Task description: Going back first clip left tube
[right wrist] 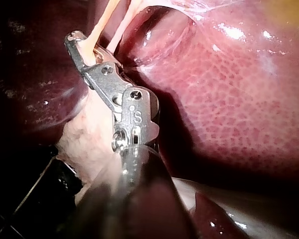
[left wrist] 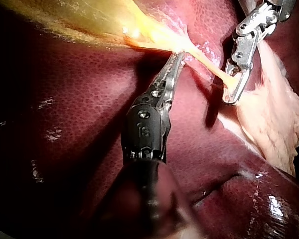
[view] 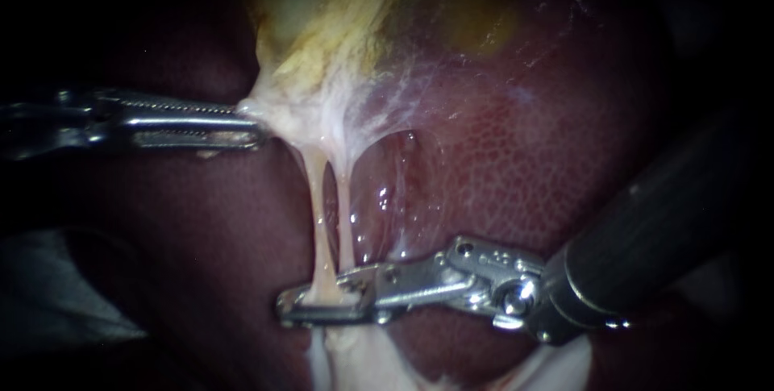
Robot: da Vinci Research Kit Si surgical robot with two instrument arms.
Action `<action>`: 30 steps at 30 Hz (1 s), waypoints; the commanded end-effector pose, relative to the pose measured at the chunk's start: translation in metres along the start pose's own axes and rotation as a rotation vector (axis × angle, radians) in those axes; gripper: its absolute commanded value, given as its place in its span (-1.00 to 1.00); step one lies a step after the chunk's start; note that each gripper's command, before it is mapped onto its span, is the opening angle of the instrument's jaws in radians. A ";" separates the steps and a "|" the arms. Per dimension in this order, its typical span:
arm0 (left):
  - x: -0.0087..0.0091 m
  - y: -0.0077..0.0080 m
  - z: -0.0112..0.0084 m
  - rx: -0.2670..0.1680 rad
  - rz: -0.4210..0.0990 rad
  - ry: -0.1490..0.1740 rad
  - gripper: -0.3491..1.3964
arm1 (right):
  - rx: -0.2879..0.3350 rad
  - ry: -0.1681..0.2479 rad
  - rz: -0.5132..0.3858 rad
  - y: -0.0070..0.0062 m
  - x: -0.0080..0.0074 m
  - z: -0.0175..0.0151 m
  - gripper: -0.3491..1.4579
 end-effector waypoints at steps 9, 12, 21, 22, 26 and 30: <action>0.0000 0.0000 -0.0002 -0.001 0.000 0.000 -1.00 | -0.150 0.029 -0.184 0.0009 0.0012 -0.0001 -0.08; -0.0001 0.0000 -0.0003 -0.002 0.000 0.000 -1.00 | -0.200 -0.016 -0.253 0.0006 0.0018 -0.0015 -0.07; -0.0001 -0.0001 -0.0005 0.000 0.001 0.000 -1.00 | -0.280 -0.088 -0.369 -0.0014 0.0040 -0.0078 -0.06; -0.0001 -0.0001 -0.0005 0.000 0.001 0.000 -1.00 | -0.280 -0.099 -0.381 -0.0018 0.0043 -0.0087 -0.06; -0.0001 -0.0001 -0.0006 0.000 0.001 0.000 -1.00 | -0.277 -0.141 -0.401 -0.0031 0.0052 -0.0116 -0.06; -0.0001 -0.0001 -0.0006 0.000 0.001 0.000 -1.00 | -0.273 -0.188 -0.412 -0.0045 0.0056 -0.0142 -0.06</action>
